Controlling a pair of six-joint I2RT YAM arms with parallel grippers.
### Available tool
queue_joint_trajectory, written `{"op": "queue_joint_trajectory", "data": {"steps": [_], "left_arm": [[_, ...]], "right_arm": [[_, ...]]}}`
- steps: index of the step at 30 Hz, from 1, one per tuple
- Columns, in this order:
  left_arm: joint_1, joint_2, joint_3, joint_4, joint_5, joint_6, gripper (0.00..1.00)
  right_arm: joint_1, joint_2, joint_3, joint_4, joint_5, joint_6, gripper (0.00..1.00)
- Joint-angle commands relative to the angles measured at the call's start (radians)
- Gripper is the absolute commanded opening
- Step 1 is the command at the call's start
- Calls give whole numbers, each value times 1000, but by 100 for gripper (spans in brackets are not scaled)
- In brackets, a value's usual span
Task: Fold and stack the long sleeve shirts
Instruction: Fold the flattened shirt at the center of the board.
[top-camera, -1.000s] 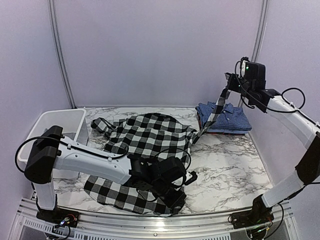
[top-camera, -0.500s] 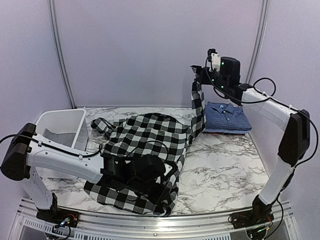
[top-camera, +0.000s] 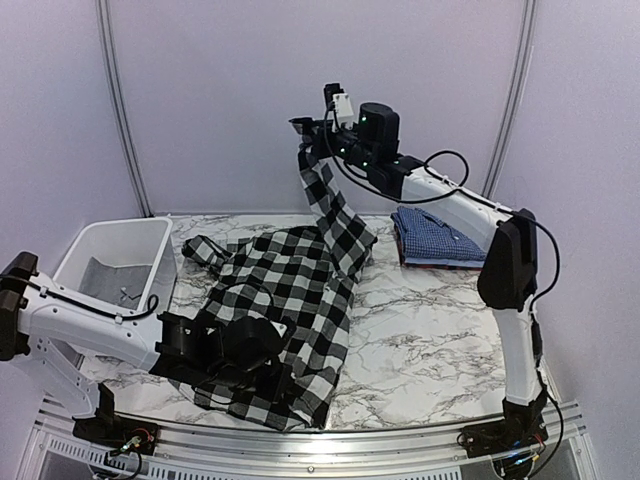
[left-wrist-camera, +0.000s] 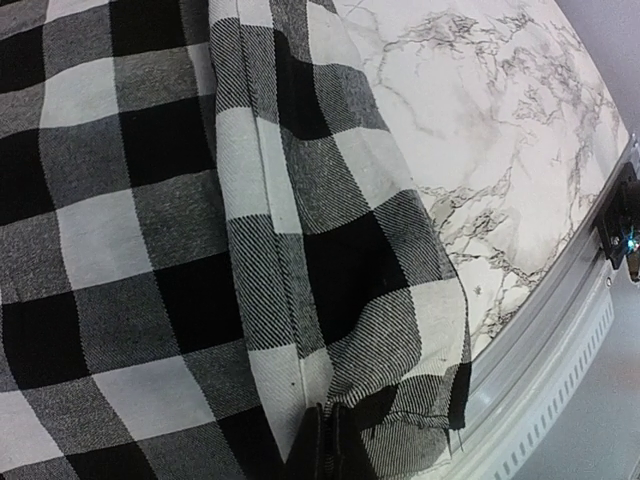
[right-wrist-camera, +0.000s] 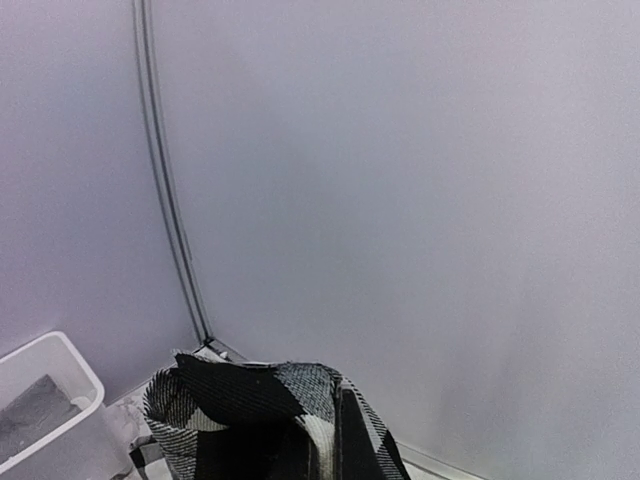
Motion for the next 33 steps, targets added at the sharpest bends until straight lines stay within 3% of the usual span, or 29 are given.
{"op": "queue_joint_trajectory", "data": {"steps": [1,12,33], "left_arm": [[2,-65,-53,-8,-60,-68,0],[-7,-140,-127,-26,-45,-87,0],[-17,-91,-112,-91,0,-72,0]], "right_arm": [[35,56,84,25,-50,-24,0],[68,89,89,108,-130,-11,0],[81,90,66,112,-185,6,0]]}}
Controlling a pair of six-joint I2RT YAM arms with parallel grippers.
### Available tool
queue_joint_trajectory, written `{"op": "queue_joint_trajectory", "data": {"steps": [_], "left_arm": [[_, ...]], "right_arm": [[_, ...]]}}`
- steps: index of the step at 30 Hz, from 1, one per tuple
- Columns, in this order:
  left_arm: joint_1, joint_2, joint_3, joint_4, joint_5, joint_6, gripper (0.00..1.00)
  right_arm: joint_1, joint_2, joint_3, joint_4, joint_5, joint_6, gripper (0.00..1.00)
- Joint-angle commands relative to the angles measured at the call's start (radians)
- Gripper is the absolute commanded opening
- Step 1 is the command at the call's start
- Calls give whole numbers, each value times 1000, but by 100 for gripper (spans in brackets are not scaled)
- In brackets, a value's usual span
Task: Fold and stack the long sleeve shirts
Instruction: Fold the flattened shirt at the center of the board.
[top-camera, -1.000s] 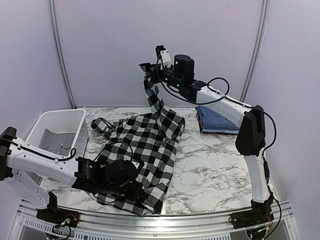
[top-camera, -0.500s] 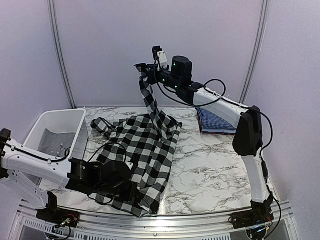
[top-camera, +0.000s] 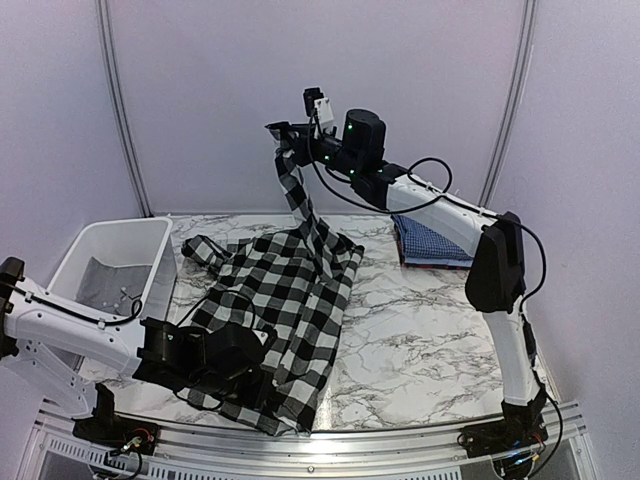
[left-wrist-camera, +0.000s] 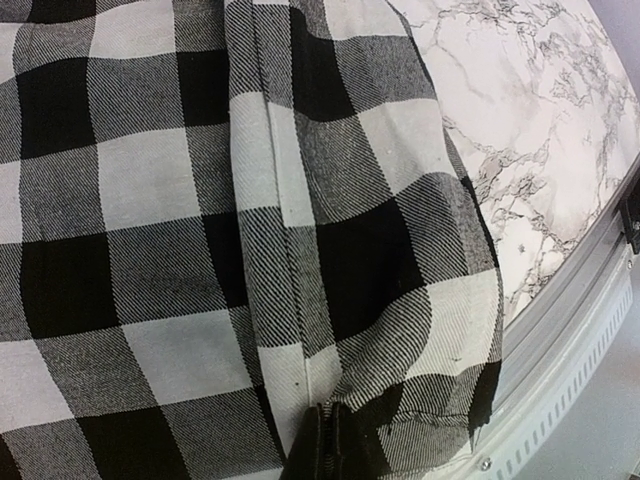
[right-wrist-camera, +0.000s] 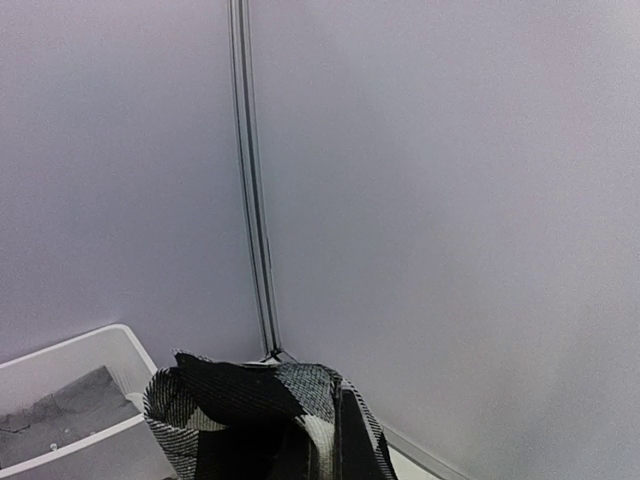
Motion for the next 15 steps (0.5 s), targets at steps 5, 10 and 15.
{"op": "queue_joint_trajectory", "data": {"steps": [5,10,15], "left_arm": [[-4,-26,-6,-90,-48,-23,19],[-3,-97,1,-123,-91,-4,45],[-1,-70,31,-124,-61,35,39]], "right_arm": [[27,-5,-54,-17,-39,18,0],[31,-21,-86,-100,-18,35,0],[32,-85,-191,-122,32,70,0]]}}
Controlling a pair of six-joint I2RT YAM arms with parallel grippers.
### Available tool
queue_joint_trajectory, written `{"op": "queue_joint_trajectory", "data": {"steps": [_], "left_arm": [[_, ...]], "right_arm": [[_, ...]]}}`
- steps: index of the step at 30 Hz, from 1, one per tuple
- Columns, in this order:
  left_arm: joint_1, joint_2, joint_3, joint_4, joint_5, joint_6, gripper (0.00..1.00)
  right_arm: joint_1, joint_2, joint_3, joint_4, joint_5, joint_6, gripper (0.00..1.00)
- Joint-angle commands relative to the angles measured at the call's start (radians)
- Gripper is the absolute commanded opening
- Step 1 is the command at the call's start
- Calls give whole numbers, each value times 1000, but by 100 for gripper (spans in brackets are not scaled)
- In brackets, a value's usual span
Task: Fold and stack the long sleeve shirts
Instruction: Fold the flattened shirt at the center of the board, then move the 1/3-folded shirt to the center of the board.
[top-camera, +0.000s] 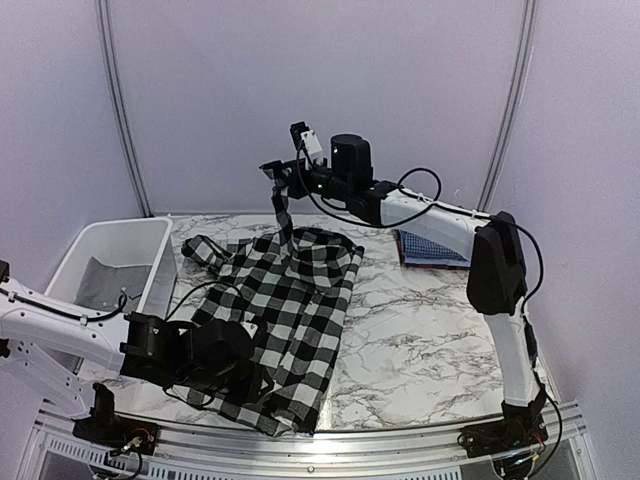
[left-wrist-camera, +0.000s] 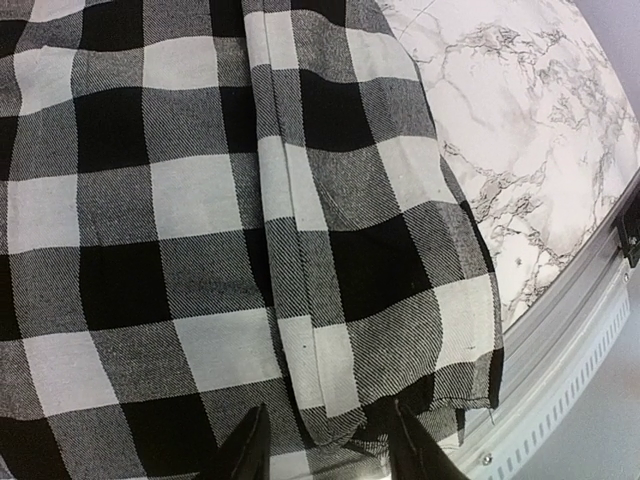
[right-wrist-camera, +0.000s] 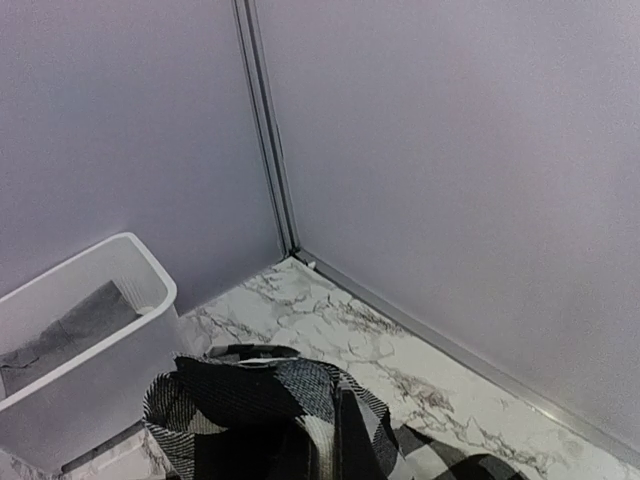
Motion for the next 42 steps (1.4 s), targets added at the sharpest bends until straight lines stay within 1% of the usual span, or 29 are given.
{"op": "queue_joint_trajectory", "data": {"steps": [1,3,6,8,10,12,14,16,20,23,28,30,34,36,42], "left_arm": [[-2,28,40,-46,9,55,36],[-2,47,58,-46,18,74,31],[-2,74,76,-47,45,98,31],[-1,93,91,-45,72,111,34],[-2,106,104,-45,76,122,41],[-1,122,108,-47,67,129,43],[0,142,112,-47,56,130,43],[0,167,117,-46,51,128,38],[0,192,116,-47,58,122,13],[1,174,100,-48,70,114,0],[0,151,65,-48,97,104,0],[0,155,60,-48,106,107,0],[1,179,78,-45,116,112,0],[0,197,87,-44,121,118,0],[7,252,102,-33,135,110,0]], "right_arm": [[6,-80,-62,-59,52,43,0],[6,-106,-92,-80,59,51,0],[7,-156,-166,-81,71,69,0],[8,-188,-218,-75,81,80,0],[8,-213,-267,-76,86,90,0],[10,-231,-303,-84,88,104,0],[11,-255,-346,-85,91,119,0],[14,-275,-397,-78,94,134,0],[19,-300,-494,-72,120,153,0],[18,-310,-565,-82,173,174,0],[5,-313,-687,-77,263,233,0],[-11,-302,-722,-68,274,262,0],[-49,-240,-711,-59,252,294,0],[-66,-196,-686,-67,214,309,0],[-102,-39,-555,-160,220,316,0]]}}
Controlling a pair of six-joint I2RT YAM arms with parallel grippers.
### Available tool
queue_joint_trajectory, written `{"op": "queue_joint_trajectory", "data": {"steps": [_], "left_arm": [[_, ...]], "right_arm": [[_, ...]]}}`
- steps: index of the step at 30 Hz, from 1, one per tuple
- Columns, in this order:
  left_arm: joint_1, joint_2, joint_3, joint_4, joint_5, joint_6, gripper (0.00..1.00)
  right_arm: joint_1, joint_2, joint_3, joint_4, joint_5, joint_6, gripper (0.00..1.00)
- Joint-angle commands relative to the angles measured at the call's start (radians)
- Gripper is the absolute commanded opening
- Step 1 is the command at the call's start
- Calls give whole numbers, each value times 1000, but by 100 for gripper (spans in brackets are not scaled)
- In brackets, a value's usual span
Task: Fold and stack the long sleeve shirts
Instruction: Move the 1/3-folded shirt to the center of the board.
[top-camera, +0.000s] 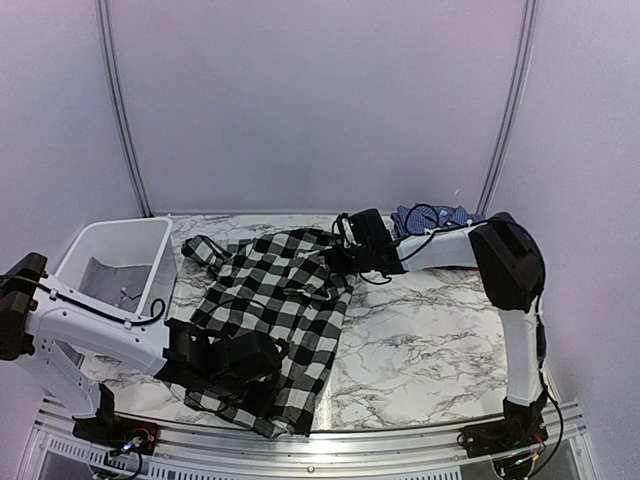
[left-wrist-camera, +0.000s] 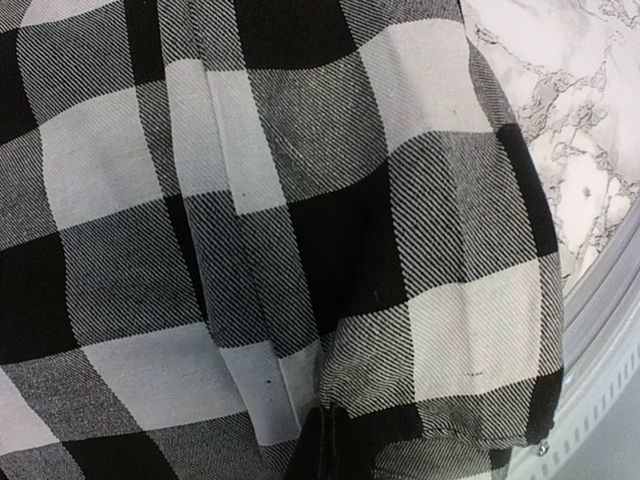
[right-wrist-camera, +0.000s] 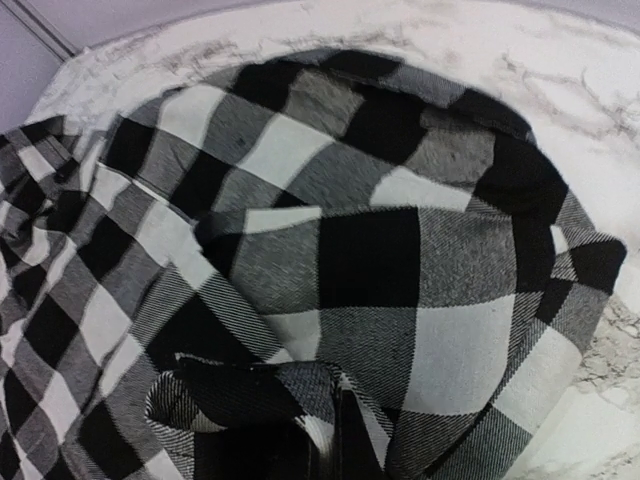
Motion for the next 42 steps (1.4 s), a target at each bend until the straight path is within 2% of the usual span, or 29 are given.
{"op": "queue_joint_trajectory", "data": {"steps": [1,6,13,17,25,33,42], "left_arm": [[10,59,32,-2,25,2,0],[38,145,99,37,43,41,0],[77,292,281,58,81,95,0],[80,333,340,58,111,91,0],[79,253,246,58,143,56,0],[77,180,248,57,144,66,0],[77,222,268,58,142,63,0]], "right_arm": [[-36,99,114,-80,-3,25,0],[-94,216,281,-164,-3,7,0],[-172,430,592,-297,-47,-24,0],[-190,491,728,-346,-74,-40,0],[-190,447,750,-322,-96,-79,0],[-191,425,789,-326,-114,-74,0],[-166,214,790,-211,-184,-55,0]]}}
